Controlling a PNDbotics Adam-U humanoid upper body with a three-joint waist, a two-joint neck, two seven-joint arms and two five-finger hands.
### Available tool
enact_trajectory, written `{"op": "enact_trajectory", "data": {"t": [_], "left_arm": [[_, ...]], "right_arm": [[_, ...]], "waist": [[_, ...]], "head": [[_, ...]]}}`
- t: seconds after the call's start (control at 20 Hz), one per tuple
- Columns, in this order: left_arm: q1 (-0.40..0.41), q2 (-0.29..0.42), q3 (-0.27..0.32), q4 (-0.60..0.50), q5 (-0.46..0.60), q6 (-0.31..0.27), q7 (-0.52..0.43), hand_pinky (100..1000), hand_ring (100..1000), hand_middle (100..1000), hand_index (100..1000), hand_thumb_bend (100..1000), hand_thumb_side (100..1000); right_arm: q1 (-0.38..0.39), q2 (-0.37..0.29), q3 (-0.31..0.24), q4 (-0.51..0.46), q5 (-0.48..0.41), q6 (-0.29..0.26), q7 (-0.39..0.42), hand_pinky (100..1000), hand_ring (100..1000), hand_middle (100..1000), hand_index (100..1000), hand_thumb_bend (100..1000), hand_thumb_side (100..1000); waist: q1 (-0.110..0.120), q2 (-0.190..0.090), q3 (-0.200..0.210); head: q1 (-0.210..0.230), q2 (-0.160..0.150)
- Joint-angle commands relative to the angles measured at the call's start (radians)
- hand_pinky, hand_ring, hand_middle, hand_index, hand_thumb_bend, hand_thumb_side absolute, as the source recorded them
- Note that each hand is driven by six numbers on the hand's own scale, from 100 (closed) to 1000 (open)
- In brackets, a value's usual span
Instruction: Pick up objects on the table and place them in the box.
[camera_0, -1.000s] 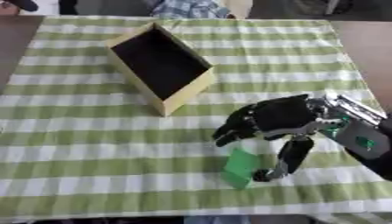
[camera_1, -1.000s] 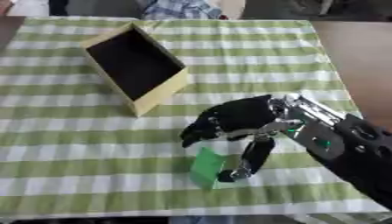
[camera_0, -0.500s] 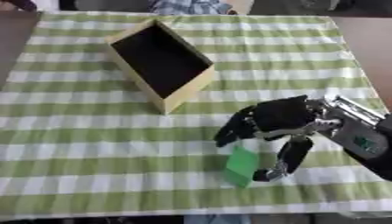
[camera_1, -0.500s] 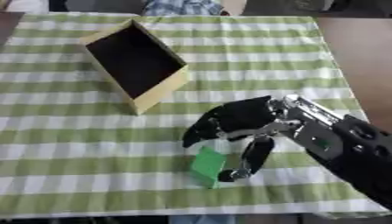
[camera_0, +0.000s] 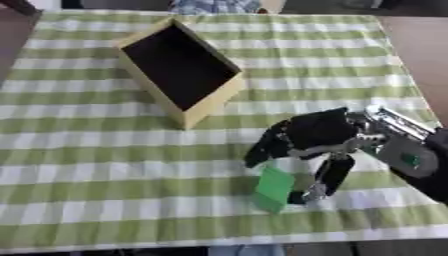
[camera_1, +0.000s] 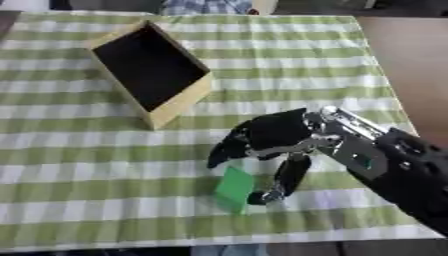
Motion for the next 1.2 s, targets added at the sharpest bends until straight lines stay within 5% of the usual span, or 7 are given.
{"op": "enact_trajectory", "data": {"t": [0.05, 0.65, 1.2], "left_arm": [[-0.015, 0.025, 0.002, -0.014, -0.004, -0.002, -0.003, 524, 635, 578, 717, 100, 561], [-0.023, 0.028, 0.005, -0.014, -0.008, -0.002, -0.001, 524, 634, 577, 717, 100, 560], [-0.025, 0.028, 0.007, -0.014, -0.01, -0.003, 0.002, 524, 633, 577, 718, 100, 560]], "right_arm": [[0.0, -0.014, -0.014, 0.011, -0.011, -0.165, 0.151, 797, 832, 855, 1000, 269, 450], [0.023, -0.003, -0.036, 0.015, 0.001, -0.167, 0.091, 740, 783, 782, 1000, 268, 534], [0.033, 0.001, -0.059, -0.004, 0.101, -0.169, -0.132, 602, 564, 593, 930, 266, 522]], "waist": [[0.003, -0.01, 0.002], [0.005, 0.011, 0.005], [0.008, 0.017, 0.004]], "head": [[-0.002, -0.008], [-0.005, -0.016], [-0.003, -0.021]]}}
